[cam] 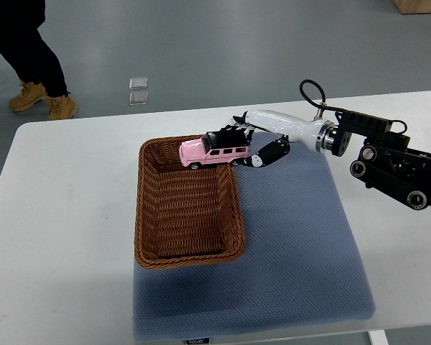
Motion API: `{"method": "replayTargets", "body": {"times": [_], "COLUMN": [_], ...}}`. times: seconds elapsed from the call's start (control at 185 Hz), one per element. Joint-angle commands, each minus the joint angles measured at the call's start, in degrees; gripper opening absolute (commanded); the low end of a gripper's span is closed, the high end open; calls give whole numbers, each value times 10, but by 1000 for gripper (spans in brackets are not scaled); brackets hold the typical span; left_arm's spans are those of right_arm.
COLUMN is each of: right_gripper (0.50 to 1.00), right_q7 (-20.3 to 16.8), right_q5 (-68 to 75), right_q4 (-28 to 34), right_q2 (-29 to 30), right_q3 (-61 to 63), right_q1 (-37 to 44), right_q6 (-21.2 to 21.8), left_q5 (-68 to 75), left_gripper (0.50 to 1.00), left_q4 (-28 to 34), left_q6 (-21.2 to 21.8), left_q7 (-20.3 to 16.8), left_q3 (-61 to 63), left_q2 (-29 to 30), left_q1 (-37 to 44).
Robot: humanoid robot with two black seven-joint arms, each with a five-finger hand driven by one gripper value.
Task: Place pink car in brown basket
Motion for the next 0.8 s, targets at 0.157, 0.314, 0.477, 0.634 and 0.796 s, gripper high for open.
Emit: {"method": "replayTargets", "body": {"times": [0.157, 0.314, 0.477, 0.634, 0.796], "right_gripper": [500, 500, 500, 596, 758], "right_q7": [0, -1, -1, -4, -4], "right_q5": [-1, -2, -2, 0, 0], "right_q4": [-40, -58, -69, -75, -75], "right_q2": [63, 85, 102, 100, 97], "right_q3": [-54, -70, -94, -91, -85], "right_q1": [35, 30, 30, 29, 28], "right_q6": [0, 0, -3, -10, -20], "left_q5": [0, 0, 0, 0, 0], "left_gripper": [1000, 1000, 1000, 1000, 1000], "left_q4": [0, 0, -2, 0, 1], "left_q6": [0, 0, 0, 0, 0], "left_q7": [0, 0, 0, 0, 0], "left_q3": [-2, -2, -1, -1, -2], "left_q2": [0, 0, 0, 0, 0], "left_q1": [2, 3, 3, 3, 3]}}
